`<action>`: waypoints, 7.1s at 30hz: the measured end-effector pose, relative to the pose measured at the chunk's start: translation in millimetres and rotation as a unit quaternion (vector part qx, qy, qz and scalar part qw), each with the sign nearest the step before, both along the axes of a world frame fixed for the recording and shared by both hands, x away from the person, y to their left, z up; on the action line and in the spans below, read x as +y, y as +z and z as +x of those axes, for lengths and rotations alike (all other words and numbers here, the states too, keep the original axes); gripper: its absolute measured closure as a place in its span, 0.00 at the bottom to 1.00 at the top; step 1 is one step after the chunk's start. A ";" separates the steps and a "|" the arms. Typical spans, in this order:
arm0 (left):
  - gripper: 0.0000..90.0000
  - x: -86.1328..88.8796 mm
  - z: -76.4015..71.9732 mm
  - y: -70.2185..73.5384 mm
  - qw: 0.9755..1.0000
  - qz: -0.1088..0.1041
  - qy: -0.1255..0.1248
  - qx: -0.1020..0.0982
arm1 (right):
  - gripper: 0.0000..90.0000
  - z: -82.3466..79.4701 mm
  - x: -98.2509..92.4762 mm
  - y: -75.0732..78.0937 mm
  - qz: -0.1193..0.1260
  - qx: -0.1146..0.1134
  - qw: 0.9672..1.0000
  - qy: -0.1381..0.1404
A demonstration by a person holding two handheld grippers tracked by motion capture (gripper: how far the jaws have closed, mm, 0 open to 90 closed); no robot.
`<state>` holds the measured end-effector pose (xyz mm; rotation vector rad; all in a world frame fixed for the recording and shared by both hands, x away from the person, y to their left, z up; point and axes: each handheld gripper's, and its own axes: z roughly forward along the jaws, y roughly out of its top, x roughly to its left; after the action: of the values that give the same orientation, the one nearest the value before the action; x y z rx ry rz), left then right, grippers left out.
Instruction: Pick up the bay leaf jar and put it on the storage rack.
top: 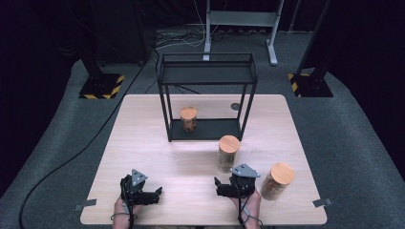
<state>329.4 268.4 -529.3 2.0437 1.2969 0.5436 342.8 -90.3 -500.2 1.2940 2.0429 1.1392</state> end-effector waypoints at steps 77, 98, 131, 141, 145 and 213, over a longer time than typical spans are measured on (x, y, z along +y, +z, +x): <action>0.00 0.3 -0.3 -0.2 1.000 -0.002 -0.001 0.001 | 0.28 38.3 5.9 52.3 0.037 -0.144 0.989 -0.010; 0.00 0.3 -0.3 -0.2 1.000 -0.002 -0.001 0.001 | 0.28 47.3 14.3 59.4 0.028 -0.145 0.989 0.001; 0.01 0.4 -0.4 -0.1 1.000 -0.002 -0.002 0.001 | 0.28 71.1 24.9 69.8 0.028 -0.146 0.989 0.010; 0.01 0.4 -0.4 -0.1 1.000 -0.002 -0.002 0.001 | 0.28 80.2 26.4 74.4 0.028 -0.147 0.989 0.011; 0.01 0.3 -0.4 -0.1 1.000 -0.002 -0.002 0.000 | 0.28 84.0 28.5 75.8 0.023 -0.147 0.989 0.013; 0.01 0.3 -0.5 -0.1 1.000 -0.003 -0.002 0.000 | 0.28 143.9 46.0 77.5 0.021 -0.135 0.990 0.020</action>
<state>328.9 268.7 -529.4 2.0420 1.2936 0.5371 486.7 -44.3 -422.7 1.0569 1.8624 1.3047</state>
